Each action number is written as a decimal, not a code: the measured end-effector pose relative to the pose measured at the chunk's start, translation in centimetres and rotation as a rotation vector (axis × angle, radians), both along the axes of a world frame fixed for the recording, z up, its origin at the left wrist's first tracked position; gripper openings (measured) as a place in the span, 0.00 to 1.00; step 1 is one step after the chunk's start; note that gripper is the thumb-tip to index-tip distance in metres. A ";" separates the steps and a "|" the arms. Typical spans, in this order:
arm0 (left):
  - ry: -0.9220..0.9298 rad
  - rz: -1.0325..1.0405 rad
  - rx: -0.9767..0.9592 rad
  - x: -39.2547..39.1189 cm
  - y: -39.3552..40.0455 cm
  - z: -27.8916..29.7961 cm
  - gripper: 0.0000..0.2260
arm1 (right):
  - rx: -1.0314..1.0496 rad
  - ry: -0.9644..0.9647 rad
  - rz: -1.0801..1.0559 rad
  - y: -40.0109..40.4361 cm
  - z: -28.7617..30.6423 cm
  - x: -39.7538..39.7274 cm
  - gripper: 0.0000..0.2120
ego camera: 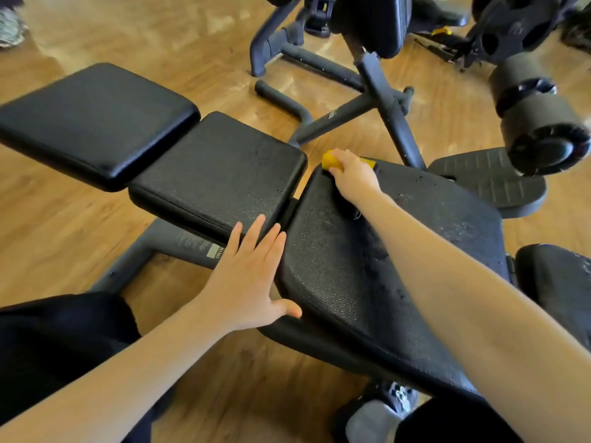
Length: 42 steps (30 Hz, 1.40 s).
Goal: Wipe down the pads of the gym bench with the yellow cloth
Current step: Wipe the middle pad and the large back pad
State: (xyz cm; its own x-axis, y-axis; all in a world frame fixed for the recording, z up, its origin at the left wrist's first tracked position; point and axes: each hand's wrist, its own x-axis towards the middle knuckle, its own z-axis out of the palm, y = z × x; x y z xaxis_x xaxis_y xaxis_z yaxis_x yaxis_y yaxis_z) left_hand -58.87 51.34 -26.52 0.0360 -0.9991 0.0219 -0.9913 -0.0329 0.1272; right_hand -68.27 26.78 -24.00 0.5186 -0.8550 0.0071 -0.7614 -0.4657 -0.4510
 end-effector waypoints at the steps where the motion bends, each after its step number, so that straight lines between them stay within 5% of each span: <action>1: -0.002 0.000 -0.002 0.0 0.1 0.0 0.51 | 0.016 0.001 0.019 1.2 0.0 -0.3 0.21; 10: 0.011 0.011 0.032 -0.1 0.0 0.4 0.51 | 0.130 -0.010 0.296 16.4 0.6 -6.8 0.21; 17: -0.021 0.006 0.041 -0.3 0.1 0.3 0.48 | 0.123 0.024 0.412 19.3 1.6 -9.3 0.23; 23: 0.017 -0.027 0.051 -0.1 -0.1 0.3 0.47 | 0.121 0.022 0.431 15.6 0.8 -9.1 0.23; 34: 0.069 -0.042 0.009 -0.4 -0.9 0.4 0.47 | -0.020 0.026 0.038 -0.8 0.1 -5.5 0.20; 42: 0.070 -0.045 -0.024 -0.3 -0.8 0.0 0.47 | -0.054 -0.021 -0.123 -3.9 0.1 -3.6 0.16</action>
State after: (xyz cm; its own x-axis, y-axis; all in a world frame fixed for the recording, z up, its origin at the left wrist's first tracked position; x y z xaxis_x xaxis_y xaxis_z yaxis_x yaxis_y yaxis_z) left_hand -59.22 50.58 -26.50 -0.0062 -0.9990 0.0452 -0.9803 0.0149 0.1969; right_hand -71.84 22.86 -23.90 0.4094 -0.9100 0.0651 -0.8048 -0.3938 -0.4441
